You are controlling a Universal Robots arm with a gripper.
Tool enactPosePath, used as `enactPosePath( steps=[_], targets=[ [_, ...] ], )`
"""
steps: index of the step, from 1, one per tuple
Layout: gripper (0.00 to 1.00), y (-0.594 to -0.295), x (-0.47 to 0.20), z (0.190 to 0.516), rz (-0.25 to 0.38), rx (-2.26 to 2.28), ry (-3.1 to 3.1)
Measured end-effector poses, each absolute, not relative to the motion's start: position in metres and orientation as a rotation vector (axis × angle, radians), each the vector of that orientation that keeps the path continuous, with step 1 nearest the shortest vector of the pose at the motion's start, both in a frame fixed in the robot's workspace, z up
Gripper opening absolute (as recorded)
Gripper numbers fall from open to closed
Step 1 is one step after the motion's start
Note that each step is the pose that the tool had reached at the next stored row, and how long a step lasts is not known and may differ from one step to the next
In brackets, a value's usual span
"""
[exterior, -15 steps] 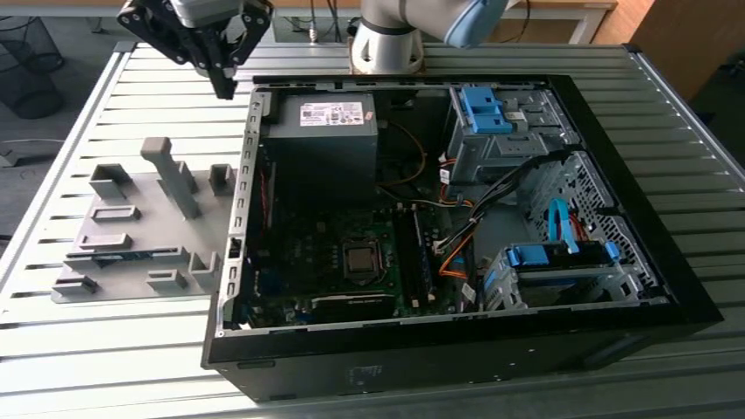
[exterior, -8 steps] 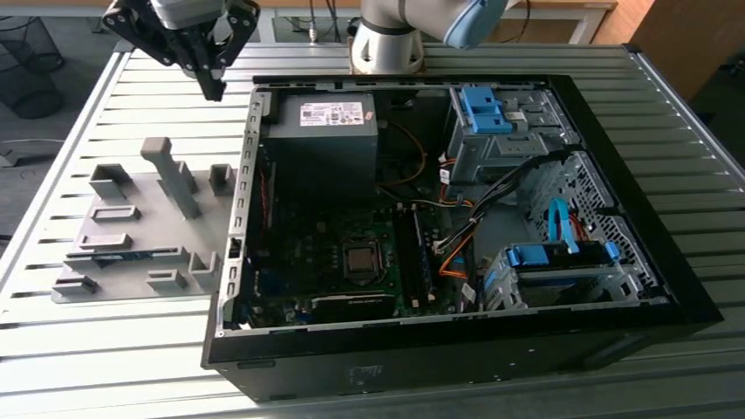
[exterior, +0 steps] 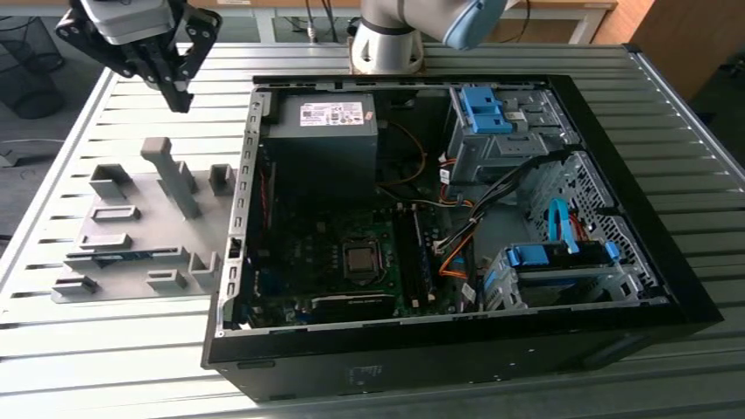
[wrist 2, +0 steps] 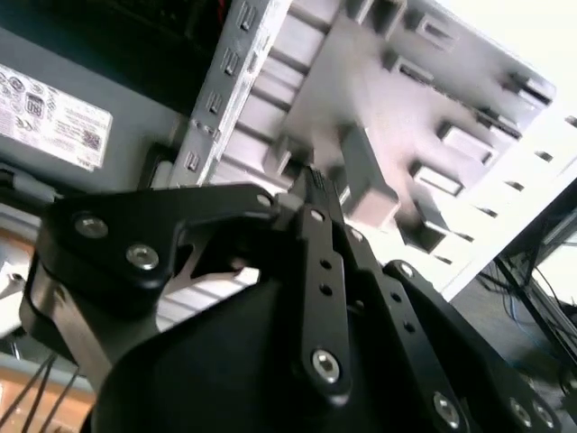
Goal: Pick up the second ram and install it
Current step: 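Reach for the second ram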
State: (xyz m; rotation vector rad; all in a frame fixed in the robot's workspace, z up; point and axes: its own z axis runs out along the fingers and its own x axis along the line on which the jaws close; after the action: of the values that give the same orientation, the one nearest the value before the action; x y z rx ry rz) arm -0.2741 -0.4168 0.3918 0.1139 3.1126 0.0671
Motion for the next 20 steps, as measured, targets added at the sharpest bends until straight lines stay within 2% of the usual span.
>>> enactPosePath(
  steps=[20],
  targets=[
    [0.11, -0.424, -0.311, 0.392, 0.067, 0.113, 3.113]
  ],
)
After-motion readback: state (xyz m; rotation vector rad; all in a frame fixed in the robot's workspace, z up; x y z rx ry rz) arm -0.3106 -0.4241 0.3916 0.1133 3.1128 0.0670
